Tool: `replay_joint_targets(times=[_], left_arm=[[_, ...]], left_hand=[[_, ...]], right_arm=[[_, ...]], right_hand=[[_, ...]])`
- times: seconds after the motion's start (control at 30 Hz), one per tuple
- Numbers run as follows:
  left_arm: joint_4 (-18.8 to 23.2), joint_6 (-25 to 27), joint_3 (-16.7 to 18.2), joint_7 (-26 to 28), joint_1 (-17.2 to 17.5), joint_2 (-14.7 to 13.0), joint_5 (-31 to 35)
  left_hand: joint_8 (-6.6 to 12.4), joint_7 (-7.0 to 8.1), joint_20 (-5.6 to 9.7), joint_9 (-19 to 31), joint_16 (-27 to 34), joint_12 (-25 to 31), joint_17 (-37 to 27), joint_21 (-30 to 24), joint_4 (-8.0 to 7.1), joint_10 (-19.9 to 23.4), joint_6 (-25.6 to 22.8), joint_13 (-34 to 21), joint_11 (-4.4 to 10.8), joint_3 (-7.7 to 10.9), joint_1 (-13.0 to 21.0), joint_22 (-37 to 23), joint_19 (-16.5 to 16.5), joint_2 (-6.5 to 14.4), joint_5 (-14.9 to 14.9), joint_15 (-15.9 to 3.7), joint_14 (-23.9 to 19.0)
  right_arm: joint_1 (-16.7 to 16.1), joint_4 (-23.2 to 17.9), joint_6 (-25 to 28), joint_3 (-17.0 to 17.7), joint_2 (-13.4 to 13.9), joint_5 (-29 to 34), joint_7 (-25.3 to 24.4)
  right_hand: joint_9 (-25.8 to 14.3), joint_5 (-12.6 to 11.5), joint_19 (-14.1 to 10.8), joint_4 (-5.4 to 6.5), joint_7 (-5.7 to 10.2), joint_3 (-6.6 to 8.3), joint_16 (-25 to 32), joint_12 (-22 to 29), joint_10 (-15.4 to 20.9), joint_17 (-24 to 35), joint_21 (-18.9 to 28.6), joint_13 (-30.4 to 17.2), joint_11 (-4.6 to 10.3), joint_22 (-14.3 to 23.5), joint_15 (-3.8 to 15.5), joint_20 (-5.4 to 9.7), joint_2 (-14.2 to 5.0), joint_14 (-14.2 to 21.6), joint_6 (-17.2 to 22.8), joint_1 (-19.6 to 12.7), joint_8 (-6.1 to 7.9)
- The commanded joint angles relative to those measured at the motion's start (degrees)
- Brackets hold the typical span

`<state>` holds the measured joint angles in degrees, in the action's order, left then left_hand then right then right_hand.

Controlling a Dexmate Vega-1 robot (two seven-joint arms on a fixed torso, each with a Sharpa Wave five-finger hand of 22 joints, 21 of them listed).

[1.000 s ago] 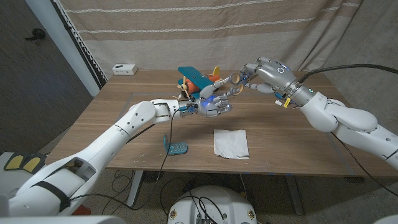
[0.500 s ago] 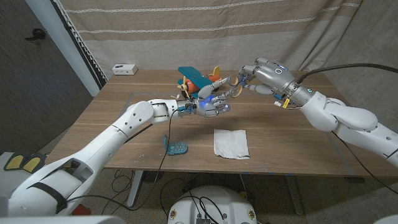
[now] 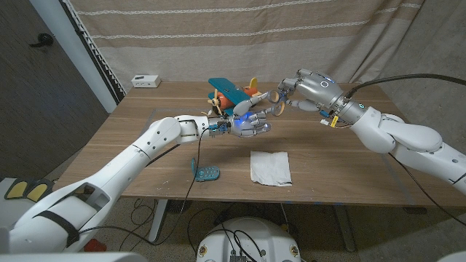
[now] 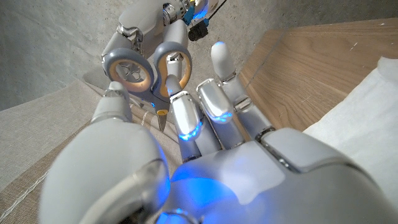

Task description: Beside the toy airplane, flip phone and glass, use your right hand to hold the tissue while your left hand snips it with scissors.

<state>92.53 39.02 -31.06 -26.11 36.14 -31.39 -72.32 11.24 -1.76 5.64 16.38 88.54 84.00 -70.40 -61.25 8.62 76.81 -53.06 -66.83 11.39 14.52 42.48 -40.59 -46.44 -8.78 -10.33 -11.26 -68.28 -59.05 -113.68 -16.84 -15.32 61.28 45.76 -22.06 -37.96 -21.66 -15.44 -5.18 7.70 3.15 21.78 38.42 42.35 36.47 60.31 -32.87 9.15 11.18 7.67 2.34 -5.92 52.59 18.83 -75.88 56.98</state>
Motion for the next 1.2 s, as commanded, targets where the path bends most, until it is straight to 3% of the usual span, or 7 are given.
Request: replay_joint_targets(times=[0.03,0.53,1.2], left_arm=[[0.9,0.4,0.1,0.3,0.6,-0.4,-0.3],[1.5,-0.4,0.6,1.2,1.6,-0.6,-0.7],[1.1,0.6,-1.0,0.3,0.1,0.3,-0.1]], left_hand=[[0.34,-0.38,5.89,0.1,0.2,-0.1,-0.2,-0.4,0.05,0.0,-0.3,0.1,0.46,0.54,0.8,0.0,0.2,0.0,-0.1,-0.28,-0.5],[0.48,-0.37,5.9,0.1,0.2,0.4,-0.2,-1.2,-0.12,0.3,-0.3,-0.2,0.49,0.58,0.5,0.6,0.5,-0.1,0.0,-0.27,-0.5],[0.48,-0.42,5.96,-0.1,0.2,0.2,-0.2,-2.1,-0.13,0.4,-0.4,0.1,0.49,0.67,0.2,1.3,0.7,-0.1,-0.1,-0.28,-0.5]], right_arm=[[0.0,0.2,0.8,0.0,0.1,0.1,0.0],[-1.0,-0.2,1.5,0.8,0.5,-0.6,-0.5],[-2.0,-0.5,0.9,1.4,1.0,-0.5,-1.1]], right_hand=[[0.0,-0.2,0.3,-0.19,0.24,0.23,-0.2,0.5,3.7,0.1,0.5,-8.7,2.97,0.2,6.23,6.85,-3.79,0.3,0.3,-3.7,0.22],[0.1,-0.3,0.5,-0.15,0.1,0.23,-0.4,0.3,3.8,0.2,1.0,-8.8,2.99,0.1,6.23,6.91,-3.79,0.4,0.2,-3.6,0.34],[0.2,-0.4,0.7,-0.13,0.25,0.2,-0.6,0.2,3.7,0.4,1.5,-8.8,3.04,0.0,6.23,6.99,-3.79,0.5,0.0,-3.6,0.53]])
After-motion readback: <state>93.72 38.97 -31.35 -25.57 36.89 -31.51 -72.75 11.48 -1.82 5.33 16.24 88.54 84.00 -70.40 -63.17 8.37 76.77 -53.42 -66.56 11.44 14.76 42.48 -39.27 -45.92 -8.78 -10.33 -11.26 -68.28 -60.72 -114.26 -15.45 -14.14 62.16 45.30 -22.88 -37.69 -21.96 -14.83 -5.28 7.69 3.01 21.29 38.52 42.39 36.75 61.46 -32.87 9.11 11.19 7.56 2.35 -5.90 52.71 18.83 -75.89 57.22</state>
